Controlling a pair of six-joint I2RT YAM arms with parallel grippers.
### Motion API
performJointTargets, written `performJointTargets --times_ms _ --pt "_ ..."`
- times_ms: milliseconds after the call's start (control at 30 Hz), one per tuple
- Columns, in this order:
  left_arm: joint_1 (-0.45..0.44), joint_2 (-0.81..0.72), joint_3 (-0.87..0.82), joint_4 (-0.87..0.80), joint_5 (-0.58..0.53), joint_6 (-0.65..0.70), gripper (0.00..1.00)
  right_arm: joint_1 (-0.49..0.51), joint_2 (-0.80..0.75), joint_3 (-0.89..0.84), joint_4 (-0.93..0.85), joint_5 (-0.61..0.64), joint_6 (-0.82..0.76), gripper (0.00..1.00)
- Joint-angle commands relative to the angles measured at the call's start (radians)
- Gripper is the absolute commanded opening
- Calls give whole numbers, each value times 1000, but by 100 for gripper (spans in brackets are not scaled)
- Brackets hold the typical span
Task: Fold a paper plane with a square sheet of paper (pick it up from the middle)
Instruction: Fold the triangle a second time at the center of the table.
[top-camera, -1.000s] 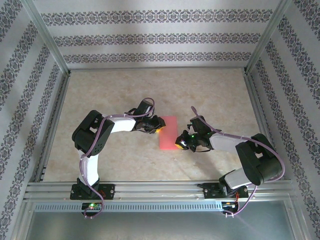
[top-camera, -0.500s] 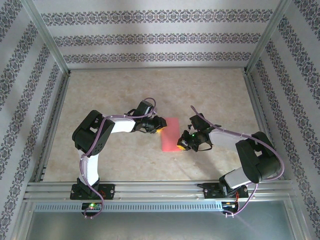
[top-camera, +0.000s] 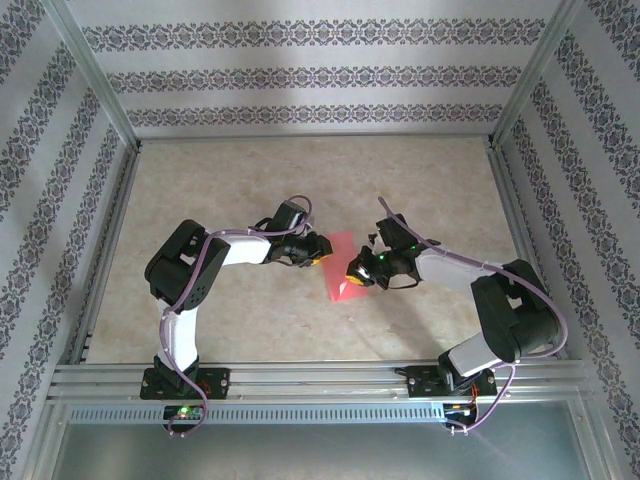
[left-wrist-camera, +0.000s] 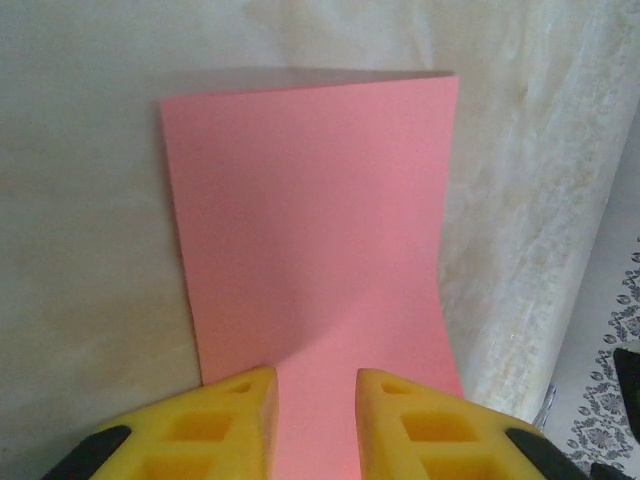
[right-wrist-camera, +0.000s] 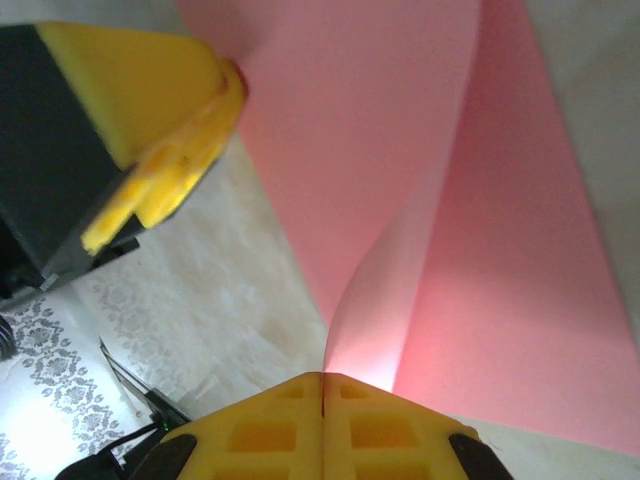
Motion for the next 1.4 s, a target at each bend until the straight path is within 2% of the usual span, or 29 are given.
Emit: performJointTargets --times_ms 0,333,1367 --pt "7 52 -11 -53 -26 8 27 11 47 41 38 -6 -22 7" --pt "7 47 -22 -50 -22 5 27 58 143 74 90 25 -8 7" --pt "8 52 -41 -43 -26 -9 27 70 211 78 165 100 47 8"
